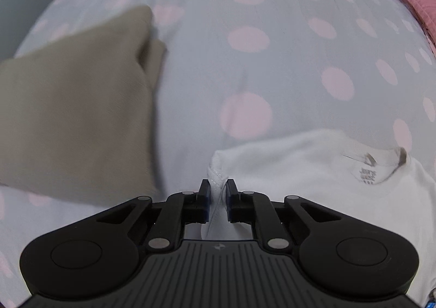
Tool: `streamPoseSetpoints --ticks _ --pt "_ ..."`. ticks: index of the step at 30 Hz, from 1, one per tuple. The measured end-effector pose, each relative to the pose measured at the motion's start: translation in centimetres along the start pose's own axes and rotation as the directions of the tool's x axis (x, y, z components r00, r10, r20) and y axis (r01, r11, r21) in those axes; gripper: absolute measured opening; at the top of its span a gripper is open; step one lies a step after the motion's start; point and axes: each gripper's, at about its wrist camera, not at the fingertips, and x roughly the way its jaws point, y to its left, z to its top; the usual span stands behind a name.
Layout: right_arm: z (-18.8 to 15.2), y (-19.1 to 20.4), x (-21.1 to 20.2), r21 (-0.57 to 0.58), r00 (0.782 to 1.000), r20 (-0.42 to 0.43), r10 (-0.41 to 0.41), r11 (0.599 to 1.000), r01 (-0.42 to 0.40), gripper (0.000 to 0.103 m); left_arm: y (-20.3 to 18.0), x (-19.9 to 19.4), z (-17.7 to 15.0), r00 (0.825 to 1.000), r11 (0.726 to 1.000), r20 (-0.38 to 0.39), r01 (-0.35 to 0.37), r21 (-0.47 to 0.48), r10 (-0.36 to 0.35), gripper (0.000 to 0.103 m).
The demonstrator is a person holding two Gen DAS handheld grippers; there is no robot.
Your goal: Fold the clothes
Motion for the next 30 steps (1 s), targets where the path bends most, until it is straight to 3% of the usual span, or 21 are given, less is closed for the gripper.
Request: streamPoseSetpoints --ticks 7,11,14,16,20,24,30 --pt "8.6 -2.8 2.8 -0.045 0.997 0.033 -0.065 0.997 0.067 0.01 1.3 1.3 1.4 1.0 0.999 0.013 -0.02 -0.041 0.021 0.01" --pt "10.1 -4.3 5.1 -0.025 0.997 0.024 -0.077 0.997 0.078 0.01 1.6 3.5 1.6 1.0 0.998 0.002 -0.021 -0.061 0.021 0.011" --pt "9.9 -5.0 6.3 0.013 0.998 -0.005 -0.065 0.998 0.065 0.018 1.7 4.2 1.2 0.999 0.999 0.009 -0.034 -0.042 0.034 0.016" --pt "9.3 -5.6 5.8 0.053 0.997 0.018 -0.071 0.996 0.07 0.032 1.7 3.8 1.0 0.999 0.999 0.033 -0.031 -0.013 0.031 0.021" --pt "8.2 -7.4 3.4 0.165 0.994 0.085 -0.067 0.985 0.052 0.041 1.8 2.0 0.0 0.996 0.999 0.087 -0.013 0.041 0.01 0.049" --pt "6.1 -9.3 2.9 0.289 0.997 0.08 -0.018 0.957 -0.006 0.043 1.1 1.7 -1.5 0.996 0.996 0.087 0.002 0.084 -0.01 0.051" --pt "4.9 -10.4 6.2 0.394 0.998 0.059 -0.007 0.919 -0.016 0.041 -0.1 3.7 -4.4 1.0 0.996 0.022 0.005 0.089 -0.007 0.05"
